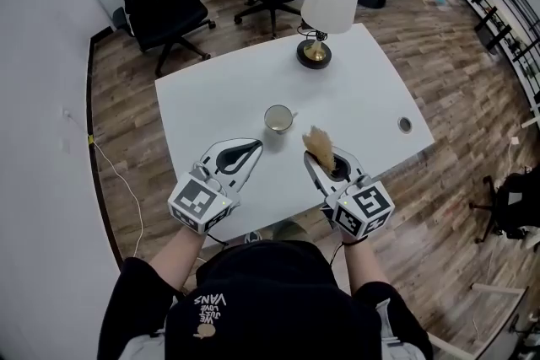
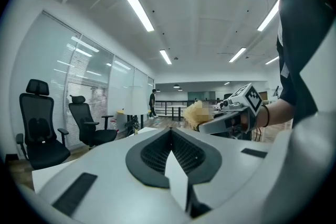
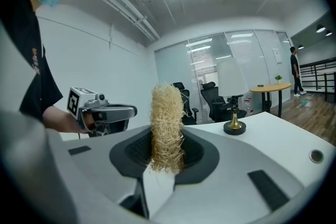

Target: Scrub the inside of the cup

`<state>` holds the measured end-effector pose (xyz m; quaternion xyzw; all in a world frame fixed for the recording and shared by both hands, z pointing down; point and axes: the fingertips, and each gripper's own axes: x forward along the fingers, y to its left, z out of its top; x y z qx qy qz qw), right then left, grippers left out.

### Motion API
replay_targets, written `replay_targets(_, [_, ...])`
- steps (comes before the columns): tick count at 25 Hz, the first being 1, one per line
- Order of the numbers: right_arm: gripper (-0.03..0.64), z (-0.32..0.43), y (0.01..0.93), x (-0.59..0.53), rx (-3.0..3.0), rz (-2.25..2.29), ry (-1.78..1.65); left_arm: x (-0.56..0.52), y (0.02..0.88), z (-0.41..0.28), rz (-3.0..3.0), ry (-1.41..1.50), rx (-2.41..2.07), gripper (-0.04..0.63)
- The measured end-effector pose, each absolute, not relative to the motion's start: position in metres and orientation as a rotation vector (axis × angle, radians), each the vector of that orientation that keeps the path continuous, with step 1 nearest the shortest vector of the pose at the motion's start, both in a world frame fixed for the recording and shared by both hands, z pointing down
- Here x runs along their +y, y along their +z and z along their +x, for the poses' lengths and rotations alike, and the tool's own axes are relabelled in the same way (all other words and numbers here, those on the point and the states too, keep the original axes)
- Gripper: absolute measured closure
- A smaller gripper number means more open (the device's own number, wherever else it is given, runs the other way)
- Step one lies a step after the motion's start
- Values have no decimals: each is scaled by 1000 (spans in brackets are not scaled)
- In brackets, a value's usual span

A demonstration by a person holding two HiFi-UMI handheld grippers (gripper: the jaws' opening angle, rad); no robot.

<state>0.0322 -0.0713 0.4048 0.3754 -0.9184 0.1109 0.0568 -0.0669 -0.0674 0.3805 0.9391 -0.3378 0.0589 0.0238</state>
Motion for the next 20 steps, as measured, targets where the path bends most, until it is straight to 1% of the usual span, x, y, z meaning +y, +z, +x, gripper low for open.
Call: replay_targets(20, [522, 25, 411, -62, -2754, 1109, 331, -59, 391, -70, 2896, 224, -1070, 584])
